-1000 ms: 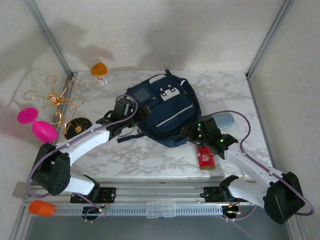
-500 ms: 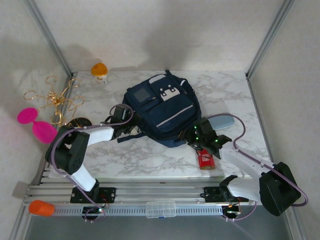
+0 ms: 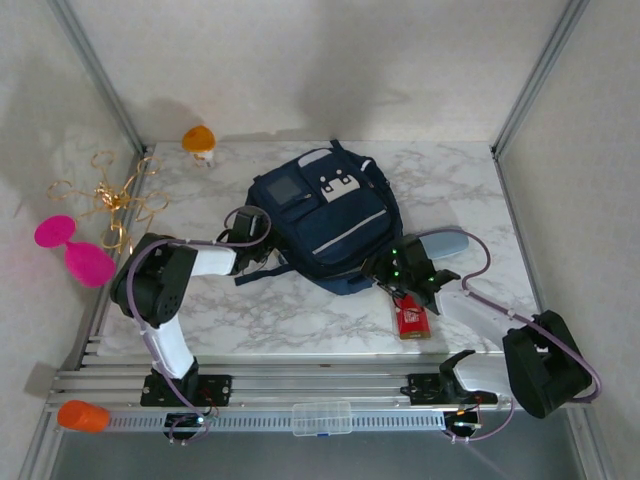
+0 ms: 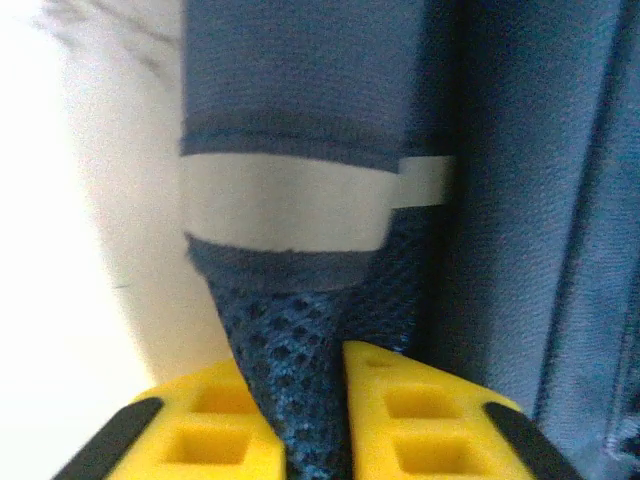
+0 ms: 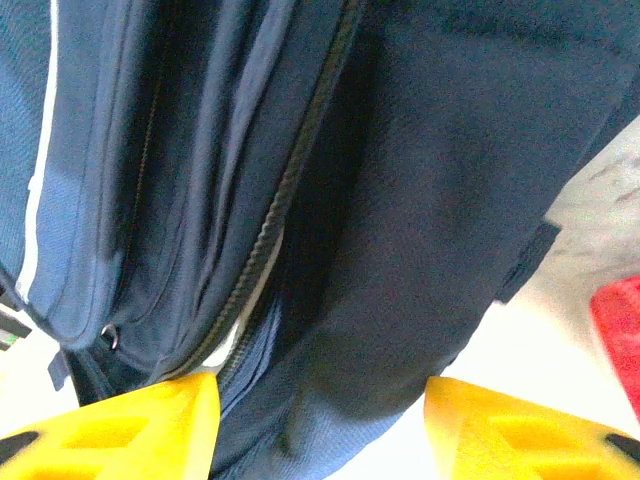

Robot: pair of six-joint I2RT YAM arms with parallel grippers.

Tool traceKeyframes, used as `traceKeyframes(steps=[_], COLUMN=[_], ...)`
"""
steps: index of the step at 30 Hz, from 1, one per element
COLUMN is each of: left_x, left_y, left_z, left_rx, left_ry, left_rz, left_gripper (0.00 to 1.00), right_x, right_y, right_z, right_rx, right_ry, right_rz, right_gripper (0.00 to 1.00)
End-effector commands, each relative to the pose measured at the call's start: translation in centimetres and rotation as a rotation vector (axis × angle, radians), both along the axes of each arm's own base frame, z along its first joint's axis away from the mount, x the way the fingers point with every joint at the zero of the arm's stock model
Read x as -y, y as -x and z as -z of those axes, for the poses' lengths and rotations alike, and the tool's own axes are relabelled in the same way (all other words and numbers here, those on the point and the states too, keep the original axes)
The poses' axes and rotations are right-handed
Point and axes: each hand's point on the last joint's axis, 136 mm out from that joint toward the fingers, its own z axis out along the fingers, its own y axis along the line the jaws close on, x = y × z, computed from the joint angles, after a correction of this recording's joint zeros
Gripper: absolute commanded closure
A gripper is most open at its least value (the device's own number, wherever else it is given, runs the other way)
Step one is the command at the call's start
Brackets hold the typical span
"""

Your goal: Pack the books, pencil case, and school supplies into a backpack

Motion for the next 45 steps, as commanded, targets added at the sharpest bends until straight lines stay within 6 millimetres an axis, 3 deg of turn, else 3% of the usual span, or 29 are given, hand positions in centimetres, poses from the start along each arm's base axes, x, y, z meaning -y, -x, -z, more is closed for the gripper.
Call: traceKeyframes(steps=[1,6,12,15,17,22,25,27,32,37,39,45], left_x=[1.1,0.7,2.2,0.3,0.4,5.0,6.4,6.7,8.0,8.3,8.1,8.2], left_y=[-1.1,0.2,4.3,6.1,6.9,7.6,7.4,7.5,7.6,7.9,8.0,7.9], left_z=[-1.1,-3.5,-5.2,-4.9,-5.3,-6.6,-7.5,-7.3,-7.5,-7.7,-8.0,-8.6], left_rx=[0.044,0.078,0.077,0.048,0.071,0.069,0.086,0.068,0.071,0.079,0.085,0.097], left_ry=[0.049,0.053,0.052,0.007,0.038,0.223,0.226,0.215,0.258,0.256,0.257,0.265], left_rz=[0.008,-0.014,-0.069,-0.140,-0.151,-0.110,-0.108,-0.110,-0.087,-0.090,-0.097,-0.098], left_gripper=[1.00,1.00,1.00,1.00,1.00,1.00,1.00,1.00,1.00,1.00,1.00,1.00], right_x=[-0.3,-0.4,-1.8,-0.9,0.1,3.4,5.4,5.5,1.1,-6.8,-9.4,-13.9], right_y=[-2.0,-6.6,-13.5,-15.3,-15.5,-13.1,-10.1,-8.1,-2.8,1.8,2.9,3.3], right_z=[-0.7,-2.7,-5.0,-4.1,-3.8,-5.5,-6.7,-7.5,-9.1,-8.5,-7.7,-4.5], right_rx=[0.080,0.166,0.245,0.182,0.167,0.163,0.158,0.163,0.201,0.226,0.225,0.197], right_ry=[-0.007,-0.048,-0.037,0.029,0.054,0.258,0.339,0.369,0.419,0.368,0.344,0.289], right_rz=[-0.032,-0.052,-0.087,-0.064,-0.064,-0.066,-0.043,-0.057,-0.209,-0.419,-0.470,-0.515], right_gripper=[0.45,0.46,0.44,0.41,0.37,0.22,0.15,0.14,0.20,0.32,0.38,0.50])
